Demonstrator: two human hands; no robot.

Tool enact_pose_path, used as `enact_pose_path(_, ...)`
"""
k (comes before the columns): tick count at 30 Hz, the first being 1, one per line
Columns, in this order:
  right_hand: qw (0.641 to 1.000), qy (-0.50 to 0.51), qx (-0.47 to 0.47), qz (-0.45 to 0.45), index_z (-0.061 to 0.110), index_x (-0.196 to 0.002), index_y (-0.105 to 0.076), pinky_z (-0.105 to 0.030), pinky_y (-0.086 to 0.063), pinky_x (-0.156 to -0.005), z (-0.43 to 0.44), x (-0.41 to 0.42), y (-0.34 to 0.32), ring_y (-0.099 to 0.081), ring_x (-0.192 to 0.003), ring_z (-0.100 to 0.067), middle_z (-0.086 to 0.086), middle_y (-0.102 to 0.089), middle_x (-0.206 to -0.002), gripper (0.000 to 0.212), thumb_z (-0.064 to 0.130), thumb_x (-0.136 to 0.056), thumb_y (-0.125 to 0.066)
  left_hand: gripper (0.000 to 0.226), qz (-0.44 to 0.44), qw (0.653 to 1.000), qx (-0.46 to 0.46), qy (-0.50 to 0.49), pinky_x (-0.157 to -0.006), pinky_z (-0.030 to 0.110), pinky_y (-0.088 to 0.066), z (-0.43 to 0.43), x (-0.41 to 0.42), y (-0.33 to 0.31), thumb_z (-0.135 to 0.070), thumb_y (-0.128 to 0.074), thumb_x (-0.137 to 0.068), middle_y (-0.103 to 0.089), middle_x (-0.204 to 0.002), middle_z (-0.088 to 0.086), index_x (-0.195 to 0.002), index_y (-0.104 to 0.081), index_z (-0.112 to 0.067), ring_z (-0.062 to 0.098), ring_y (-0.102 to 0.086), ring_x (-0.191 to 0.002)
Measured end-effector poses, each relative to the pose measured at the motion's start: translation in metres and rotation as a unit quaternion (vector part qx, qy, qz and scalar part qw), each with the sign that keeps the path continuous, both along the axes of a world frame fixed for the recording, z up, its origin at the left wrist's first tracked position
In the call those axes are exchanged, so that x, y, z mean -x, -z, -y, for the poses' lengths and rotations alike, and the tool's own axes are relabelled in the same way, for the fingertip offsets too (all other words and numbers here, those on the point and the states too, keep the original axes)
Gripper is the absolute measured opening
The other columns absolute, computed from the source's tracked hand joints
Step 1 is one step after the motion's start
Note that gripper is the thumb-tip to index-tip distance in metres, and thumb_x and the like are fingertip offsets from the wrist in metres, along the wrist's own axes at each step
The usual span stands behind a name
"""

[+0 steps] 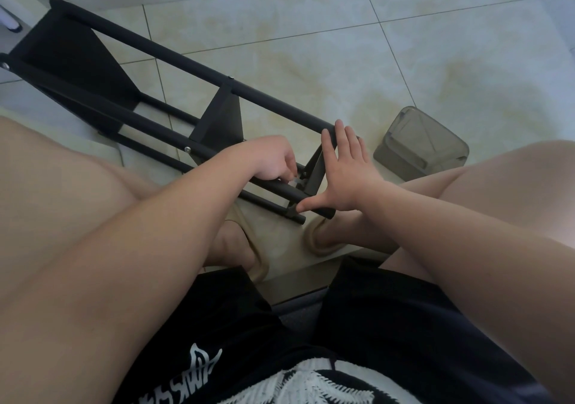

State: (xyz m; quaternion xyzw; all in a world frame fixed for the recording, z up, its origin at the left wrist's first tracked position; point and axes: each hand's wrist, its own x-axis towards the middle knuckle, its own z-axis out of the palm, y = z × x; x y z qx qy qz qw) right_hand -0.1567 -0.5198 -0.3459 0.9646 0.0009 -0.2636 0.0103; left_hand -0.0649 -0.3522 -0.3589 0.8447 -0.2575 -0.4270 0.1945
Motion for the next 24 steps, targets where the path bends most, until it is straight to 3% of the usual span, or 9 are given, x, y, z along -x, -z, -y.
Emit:
enact_pose_path(5, 1.0, 0.001, -0.003, 0.002, 0.011, -0.157, 0.022, -0.049, 0.013, -0.122, 0.0, 0.0, 0.001, 0.026, -0.152, -0.036, -0.018, 0.033, -0.162, 0.162, 0.106, -0.044, -0.043, 0.022, 0.002, 1.0, -0.001, -0.009, -0.084, 0.03, -0.043, 0.007, 0.004, 0.002, -0.017, -0.061, -0.093, -0.063, -0.093, -0.013, -0.108, -0.075, -0.024, 0.013, -0.059, -0.09)
enact_pose_path(8, 1.0, 0.001, -0.004, 0.003, 0.011, -0.157, 0.022, -0.048, 0.014, -0.121, 0.0, 0.0, 0.001, 0.026, -0.151, -0.035, -0.018, 0.033, -0.162, 0.161, 0.105, -0.044, -0.044, 0.015, -0.037, 0.998, 0.016, -0.049, -0.089, 0.034, -0.045, 0.013, 0.005, 0.005, -0.022, -0.056, -0.095, -0.062, -0.091, -0.013, -0.097, -0.068, -0.031, 0.018, -0.059, -0.097)
enact_pose_path(12, 1.0, 0.002, -0.006, 0.003, 0.011, -0.157, 0.022, -0.048, 0.014, -0.121, 0.0, 0.001, 0.002, 0.026, -0.151, -0.035, -0.018, 0.033, -0.162, 0.161, 0.105, -0.045, -0.046, 0.018, -0.08, 0.985, 0.042, -0.148, -0.091, 0.043, -0.052, 0.02, 0.009, 0.011, -0.03, -0.058, -0.096, -0.073, -0.095, 0.005, -0.087, -0.07, -0.02, 0.026, -0.067, -0.099)
enact_pose_path(15, 1.0, 0.002, -0.008, 0.006, 0.011, -0.158, 0.021, -0.049, 0.012, -0.122, 0.001, 0.001, 0.002, 0.025, -0.152, -0.035, -0.018, 0.031, -0.162, 0.161, 0.105, -0.045, -0.046, 0.015, -0.078, 0.978, 0.056, -0.187, -0.092, 0.042, -0.053, 0.021, 0.012, 0.016, -0.031, -0.063, -0.095, -0.075, -0.088, 0.002, -0.085, -0.068, -0.022, 0.022, -0.07, -0.094)
enact_pose_path(18, 1.0, 0.002, -0.007, 0.006, 0.011, -0.158, 0.021, -0.049, 0.013, -0.122, 0.001, 0.001, 0.002, 0.026, -0.152, -0.036, -0.018, 0.032, -0.162, 0.161, 0.104, -0.046, -0.046, 0.008, -0.057, 0.974, 0.067, -0.209, -0.093, 0.042, -0.054, 0.021, 0.013, 0.019, -0.026, -0.066, -0.093, -0.073, -0.086, -0.001, -0.099, -0.071, -0.021, 0.021, -0.071, -0.091)
enact_pose_path(21, 1.0, 0.0, -0.004, 0.007, 0.011, -0.158, 0.021, -0.049, 0.014, -0.121, 0.001, 0.0, 0.002, 0.026, -0.151, -0.036, -0.018, 0.033, -0.162, 0.16, 0.105, -0.046, -0.045, 0.003, -0.034, 0.97, 0.086, -0.224, -0.092, 0.04, -0.054, 0.023, 0.016, 0.015, -0.025, -0.067, -0.093, -0.069, -0.083, -0.007, -0.094, -0.068, -0.028, 0.022, -0.07, -0.095)
enact_pose_path(24, 1.0, 0.0, -0.004, 0.008, 0.011, -0.158, 0.021, -0.049, 0.013, -0.122, 0.001, 0.0, 0.002, 0.026, -0.151, -0.036, -0.019, 0.032, -0.162, 0.16, 0.105, -0.047, -0.046, 0.008, -0.035, 0.969, 0.085, -0.23, -0.095, 0.042, -0.053, 0.024, 0.018, 0.014, -0.026, -0.065, -0.095, -0.074, -0.097, -0.001, -0.1, -0.071, -0.025, 0.023, -0.069, -0.098)
